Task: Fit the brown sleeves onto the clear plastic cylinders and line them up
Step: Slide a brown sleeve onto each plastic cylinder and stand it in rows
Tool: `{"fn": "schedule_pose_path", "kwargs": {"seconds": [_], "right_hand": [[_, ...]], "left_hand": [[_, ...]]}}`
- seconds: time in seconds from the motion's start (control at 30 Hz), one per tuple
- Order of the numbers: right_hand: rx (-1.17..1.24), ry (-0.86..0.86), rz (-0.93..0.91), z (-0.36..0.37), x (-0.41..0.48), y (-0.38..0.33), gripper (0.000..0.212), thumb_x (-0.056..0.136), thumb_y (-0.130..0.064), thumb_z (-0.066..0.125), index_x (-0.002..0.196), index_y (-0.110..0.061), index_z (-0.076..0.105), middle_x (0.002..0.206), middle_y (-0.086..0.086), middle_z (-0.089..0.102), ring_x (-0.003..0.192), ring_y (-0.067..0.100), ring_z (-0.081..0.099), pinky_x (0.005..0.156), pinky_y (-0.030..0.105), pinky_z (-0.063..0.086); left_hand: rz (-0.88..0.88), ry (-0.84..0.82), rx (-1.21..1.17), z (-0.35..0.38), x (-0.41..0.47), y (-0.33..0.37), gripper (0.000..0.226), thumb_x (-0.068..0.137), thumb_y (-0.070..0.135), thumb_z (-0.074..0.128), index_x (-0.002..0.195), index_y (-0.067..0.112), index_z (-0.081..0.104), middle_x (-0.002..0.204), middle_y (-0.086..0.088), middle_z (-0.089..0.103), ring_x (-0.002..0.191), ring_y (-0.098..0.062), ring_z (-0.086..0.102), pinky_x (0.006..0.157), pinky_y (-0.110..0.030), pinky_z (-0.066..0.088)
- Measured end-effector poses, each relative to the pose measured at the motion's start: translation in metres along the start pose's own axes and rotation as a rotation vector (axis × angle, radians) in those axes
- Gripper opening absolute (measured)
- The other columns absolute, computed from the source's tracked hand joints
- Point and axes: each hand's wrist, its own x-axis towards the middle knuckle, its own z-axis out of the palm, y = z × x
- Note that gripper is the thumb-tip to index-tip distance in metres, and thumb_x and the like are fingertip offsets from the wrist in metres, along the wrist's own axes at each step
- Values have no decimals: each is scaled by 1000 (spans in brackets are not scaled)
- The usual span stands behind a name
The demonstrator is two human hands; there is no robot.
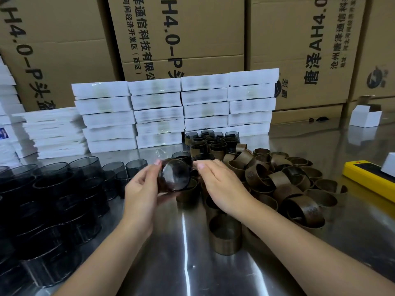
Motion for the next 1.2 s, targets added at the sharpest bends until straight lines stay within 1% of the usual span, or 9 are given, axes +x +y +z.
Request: {"fn": "schedule_pose_path", "kwargs": {"seconds": [0.1,0.23,0.4,0.53,0.7,0.87,1.0,1.13,1.2], "right_hand": [[-223,-14,-31,-2,0,5,38,98,-24,40,136,-25,47,132,-3,49,125,15,39,108,34,30],[-341,-146,-64,5,-2,9,53,92,-29,47,144,-30,34,147,-8,36,133,18,28,110,38,23],[-476,-262,-62,11,-2,17,48,91,-37,47,139,-33,41,149,-11,35,133,18,26,108,40,20],[-485,-278,-51,12,0,19,43,91,-40,46,134,-33,48,146,-10,40,133,19,29,109,40,20],[-483,-283,-50,11,-1,17,40,92,-40,46,131,-33,50,145,-10,40,133,18,29,109,40,20],[-482,-264,-53,9,-4,12,45,94,-35,44,138,-29,42,142,-5,41,131,20,33,110,40,22],[-497,-252,-43,6,-6,8,55,94,-38,44,145,-26,29,138,0,39,129,22,33,111,41,24],[-500,-254,-37,6,-6,8,46,94,-42,43,138,-28,44,127,-2,40,122,20,34,106,38,25],[-502,-256,-37,7,-6,8,44,94,-43,43,135,-28,48,126,-3,41,122,19,34,105,37,26]], "left_hand": [[92,174,76,-5,8,-4,23,94,23,60,115,13,64,89,1,69,81,-11,69,61,-30,59],[266,207,350,-8,9,-7,37,92,21,63,128,19,55,77,4,62,77,-9,61,82,-34,51],[372,197,641,-12,6,-8,31,86,24,71,115,19,66,82,8,60,77,-4,55,75,-23,40],[388,138,785,-14,6,-13,21,84,19,73,104,14,71,93,10,48,83,-1,48,72,-5,35],[405,134,908,-16,9,-17,15,84,16,74,99,17,73,99,8,37,109,-13,38,90,-17,27],[370,155,1058,-20,12,-22,18,82,24,76,99,21,74,102,3,33,97,-11,23,87,-19,24],[272,98,1083,-20,13,-21,21,83,25,74,104,25,73,91,5,34,97,-14,32,83,-22,29],[264,42,1027,-20,13,-21,28,85,18,72,110,27,69,83,8,40,77,-8,46,64,-13,33],[246,9,955,-19,13,-23,34,83,12,73,112,25,63,86,5,49,80,-8,53,66,-10,34]]}}
